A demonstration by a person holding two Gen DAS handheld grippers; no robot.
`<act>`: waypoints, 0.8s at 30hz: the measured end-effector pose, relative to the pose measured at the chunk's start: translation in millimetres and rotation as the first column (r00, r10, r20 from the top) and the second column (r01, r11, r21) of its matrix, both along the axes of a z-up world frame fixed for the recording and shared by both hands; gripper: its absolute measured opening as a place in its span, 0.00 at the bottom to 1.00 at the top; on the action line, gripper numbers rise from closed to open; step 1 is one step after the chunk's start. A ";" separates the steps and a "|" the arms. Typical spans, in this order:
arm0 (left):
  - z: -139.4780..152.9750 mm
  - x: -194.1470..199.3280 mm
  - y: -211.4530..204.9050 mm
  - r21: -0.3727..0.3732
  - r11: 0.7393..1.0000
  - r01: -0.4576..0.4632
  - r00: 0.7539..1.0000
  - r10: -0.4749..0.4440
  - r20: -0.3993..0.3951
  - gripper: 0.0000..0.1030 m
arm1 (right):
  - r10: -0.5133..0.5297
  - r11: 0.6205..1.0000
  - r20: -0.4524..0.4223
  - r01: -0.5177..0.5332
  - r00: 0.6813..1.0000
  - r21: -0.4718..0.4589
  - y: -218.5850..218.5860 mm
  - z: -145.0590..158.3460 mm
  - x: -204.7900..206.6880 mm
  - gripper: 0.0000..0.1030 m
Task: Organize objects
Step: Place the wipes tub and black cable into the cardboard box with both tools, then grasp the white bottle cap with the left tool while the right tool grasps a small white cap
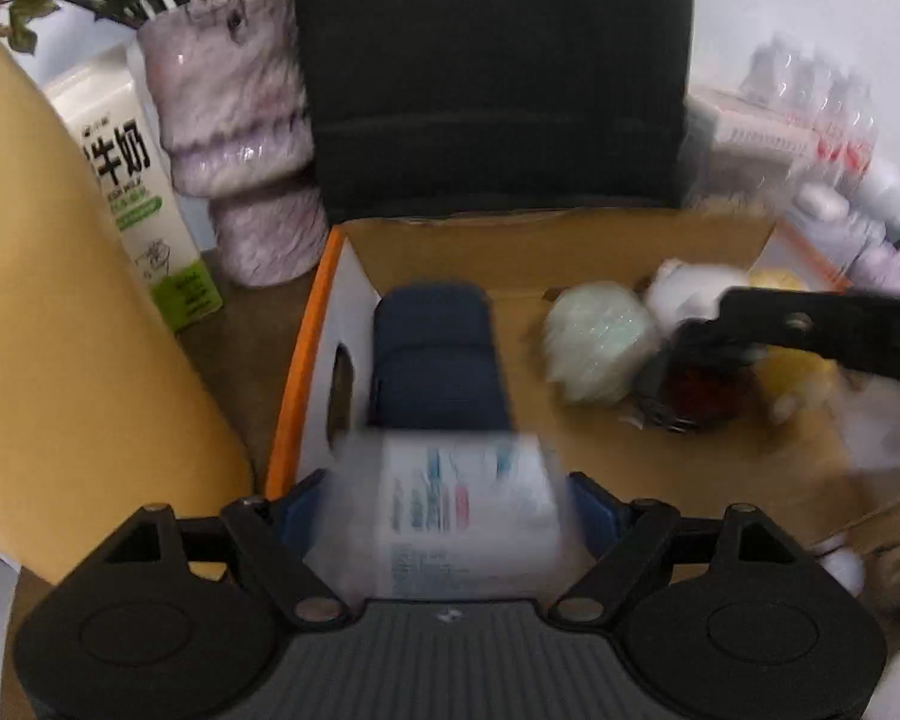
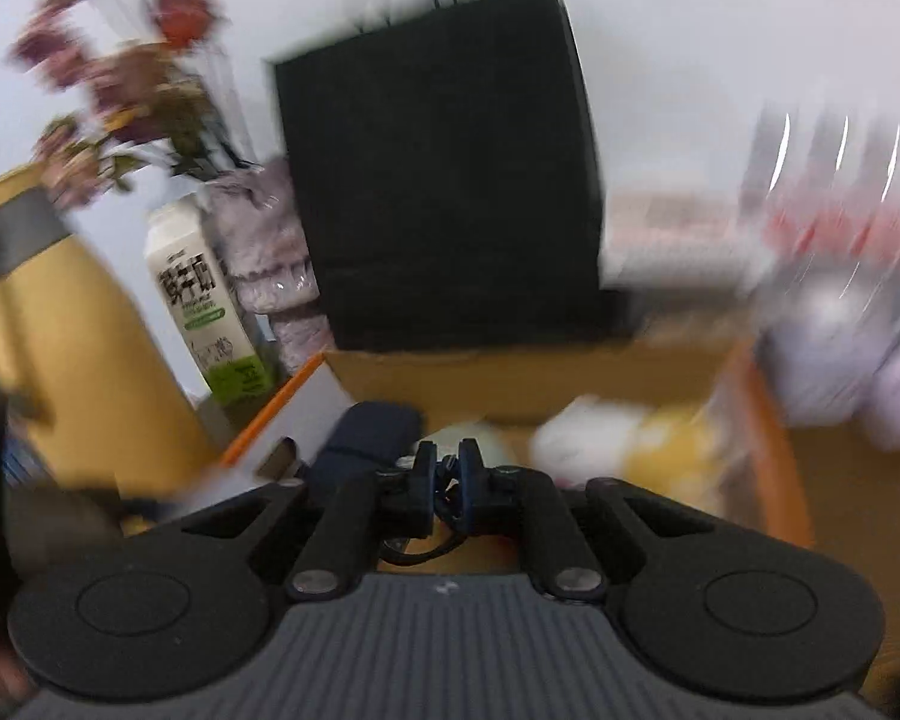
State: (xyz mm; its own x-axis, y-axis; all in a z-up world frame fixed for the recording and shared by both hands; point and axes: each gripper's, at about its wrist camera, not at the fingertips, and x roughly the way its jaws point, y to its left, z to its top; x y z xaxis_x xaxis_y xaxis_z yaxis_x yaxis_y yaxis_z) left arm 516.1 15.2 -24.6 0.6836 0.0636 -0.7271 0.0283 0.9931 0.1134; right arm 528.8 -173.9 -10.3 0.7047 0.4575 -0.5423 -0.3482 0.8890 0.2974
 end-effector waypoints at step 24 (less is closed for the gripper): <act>83.7 -310.9 24.9 -0.169 0.967 0.191 0.948 -0.137 0.288 1.00 | 0.151 0.960 0.243 -0.083 0.958 -0.268 -67.7 43.5 -282.0 0.92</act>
